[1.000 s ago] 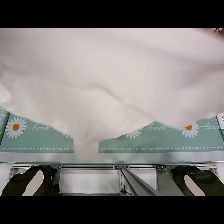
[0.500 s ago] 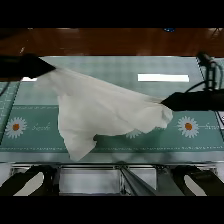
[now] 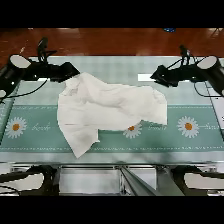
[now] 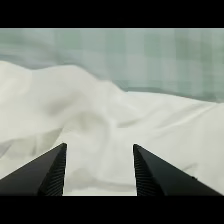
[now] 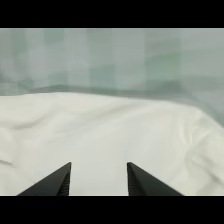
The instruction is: Fold the shirts.
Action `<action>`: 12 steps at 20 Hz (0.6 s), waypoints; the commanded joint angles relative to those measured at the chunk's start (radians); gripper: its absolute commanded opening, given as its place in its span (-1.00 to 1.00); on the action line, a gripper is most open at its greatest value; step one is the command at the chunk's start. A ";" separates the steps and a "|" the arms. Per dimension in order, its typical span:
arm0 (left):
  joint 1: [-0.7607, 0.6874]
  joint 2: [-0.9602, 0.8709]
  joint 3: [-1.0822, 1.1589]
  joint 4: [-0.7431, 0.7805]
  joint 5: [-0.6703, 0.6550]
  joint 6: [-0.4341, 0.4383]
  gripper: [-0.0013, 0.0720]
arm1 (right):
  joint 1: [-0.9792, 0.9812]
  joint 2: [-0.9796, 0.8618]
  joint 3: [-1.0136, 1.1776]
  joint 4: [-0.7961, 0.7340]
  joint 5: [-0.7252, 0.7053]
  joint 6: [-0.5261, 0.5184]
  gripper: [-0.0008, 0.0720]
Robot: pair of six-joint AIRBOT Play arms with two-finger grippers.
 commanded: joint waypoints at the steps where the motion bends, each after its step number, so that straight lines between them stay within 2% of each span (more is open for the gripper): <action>1: 0.104 -0.028 0.068 0.226 -0.249 -0.124 0.41 | -0.163 -0.053 0.129 0.066 0.196 -0.058 0.16; 2: 0.164 -0.023 0.066 0.301 -0.349 -0.150 0.41 | -0.222 -0.027 0.129 0.035 0.257 -0.078 0.16; 4: 0.273 0.006 0.005 0.346 -0.457 -0.148 0.42 | -0.319 0.042 0.104 -0.160 0.365 -0.087 0.14; 6: 0.349 0.080 -0.147 0.329 -0.428 -0.147 0.42 | -0.384 0.151 -0.036 -0.344 0.375 -0.085 0.14; 7: 0.374 0.124 -0.242 0.314 -0.397 -0.133 0.42 | -0.410 0.211 -0.140 -0.366 0.339 -0.071 0.14; 8: 0.392 0.159 -0.325 0.294 -0.378 -0.114 0.42 | -0.430 0.279 -0.264 -0.336 0.295 -0.061 0.14; 10: 0.425 0.195 -0.451 0.253 -0.367 -0.103 0.41 | -0.440 0.397 -0.478 -0.210 0.226 -0.137 0.14; 12: 0.450 0.193 -0.515 0.182 -0.357 -0.077 0.41 | -0.438 0.476 -0.618 -0.107 0.188 -0.168 0.14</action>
